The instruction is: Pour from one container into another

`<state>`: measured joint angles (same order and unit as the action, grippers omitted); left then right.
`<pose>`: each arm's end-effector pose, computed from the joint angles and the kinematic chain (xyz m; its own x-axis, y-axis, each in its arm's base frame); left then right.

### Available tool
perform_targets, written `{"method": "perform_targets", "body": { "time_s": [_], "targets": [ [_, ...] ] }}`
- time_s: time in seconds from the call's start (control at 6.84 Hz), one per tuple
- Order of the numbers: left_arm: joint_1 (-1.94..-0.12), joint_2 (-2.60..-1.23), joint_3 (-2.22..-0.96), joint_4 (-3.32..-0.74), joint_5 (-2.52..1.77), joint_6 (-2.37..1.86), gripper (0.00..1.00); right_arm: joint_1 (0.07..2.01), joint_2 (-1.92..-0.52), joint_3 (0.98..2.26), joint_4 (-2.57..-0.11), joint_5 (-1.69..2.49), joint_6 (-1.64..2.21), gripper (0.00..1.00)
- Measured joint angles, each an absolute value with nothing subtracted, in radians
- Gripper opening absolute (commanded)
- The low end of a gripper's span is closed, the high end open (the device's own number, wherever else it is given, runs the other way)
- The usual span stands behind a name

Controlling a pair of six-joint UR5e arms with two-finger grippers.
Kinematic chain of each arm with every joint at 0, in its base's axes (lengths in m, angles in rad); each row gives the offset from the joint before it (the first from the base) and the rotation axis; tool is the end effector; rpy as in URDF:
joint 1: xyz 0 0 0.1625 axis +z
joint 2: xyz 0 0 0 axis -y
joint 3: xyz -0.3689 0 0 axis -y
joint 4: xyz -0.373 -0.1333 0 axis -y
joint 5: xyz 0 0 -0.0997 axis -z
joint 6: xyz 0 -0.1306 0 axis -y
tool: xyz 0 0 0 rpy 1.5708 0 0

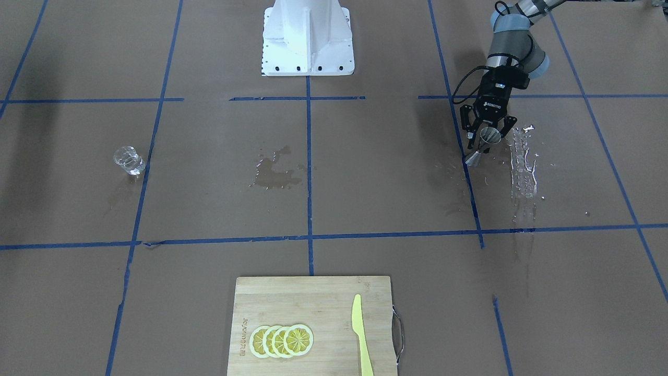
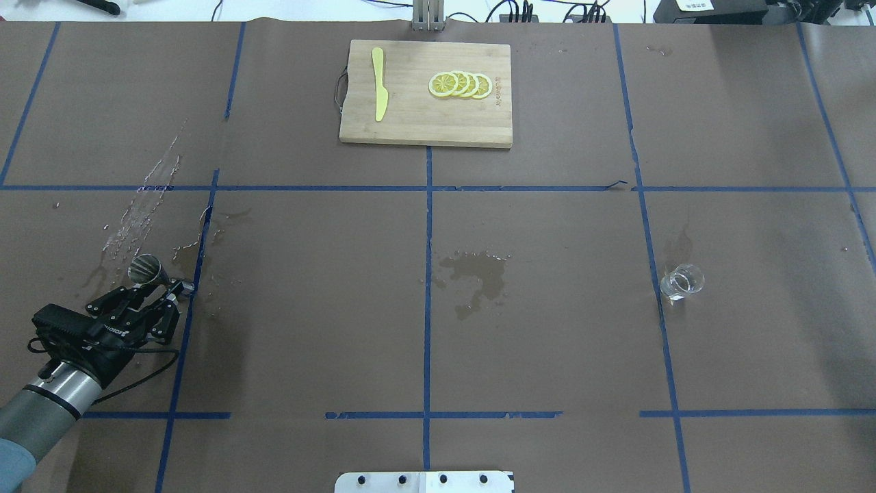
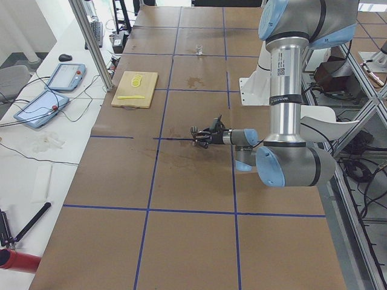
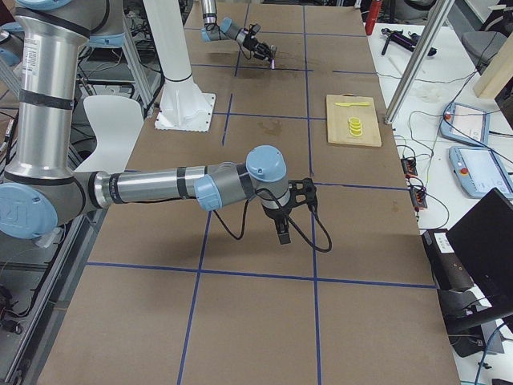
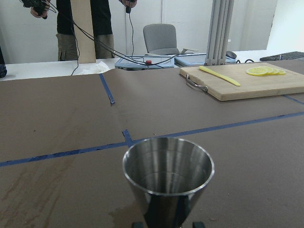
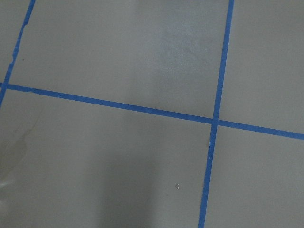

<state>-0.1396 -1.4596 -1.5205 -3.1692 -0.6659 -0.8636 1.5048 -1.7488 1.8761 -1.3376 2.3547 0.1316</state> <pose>0.3835 -0.2922 0.5011 0.6577 0.3129 -0.6852 0.5661 0.3947 0.7237 0.0126 -0.4323 0.5296 0.6923 -0.1701 0.7012 -0.0294 0.9643 0.2630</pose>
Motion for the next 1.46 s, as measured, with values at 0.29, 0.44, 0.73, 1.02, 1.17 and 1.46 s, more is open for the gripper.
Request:
{"method": "perform_targets", "body": {
  "time_s": [0.29, 0.44, 0.73, 1.02, 1.17, 1.46],
  "targets": [
    [-0.141, -1.458, -1.521, -3.171, -0.669, -0.863, 0.46, 1.505, -1.748, 1.875, -1.338, 2.355, 0.131, 1.0],
    [-0.141, -1.458, -1.521, -3.174, -0.671, -0.863, 0.46, 1.505, -1.748, 1.874, -1.338, 2.355, 0.13, 1.0],
    [-0.143, -1.457, -1.522, -3.175, -0.673, -0.862, 0.46, 1.505, -1.749, 1.874, -1.338, 2.355, 0.13, 1.0],
    [-0.147, -1.457, -1.522, -3.175, -0.675, -0.863, 0.46, 1.505, -1.748, 1.874, -1.338, 2.355, 0.13, 1.0],
    [-0.149, -1.457, -1.522, -3.175, -0.675, -0.862, 0.46, 1.505, -1.748, 1.873, -1.338, 2.355, 0.13, 1.0],
    [-0.154, -1.457, -1.522, -3.175, -0.676, -0.862, 0.46, 1.505, -1.747, 1.873, -1.338, 2.355, 0.13, 1.0]
  ]
}}
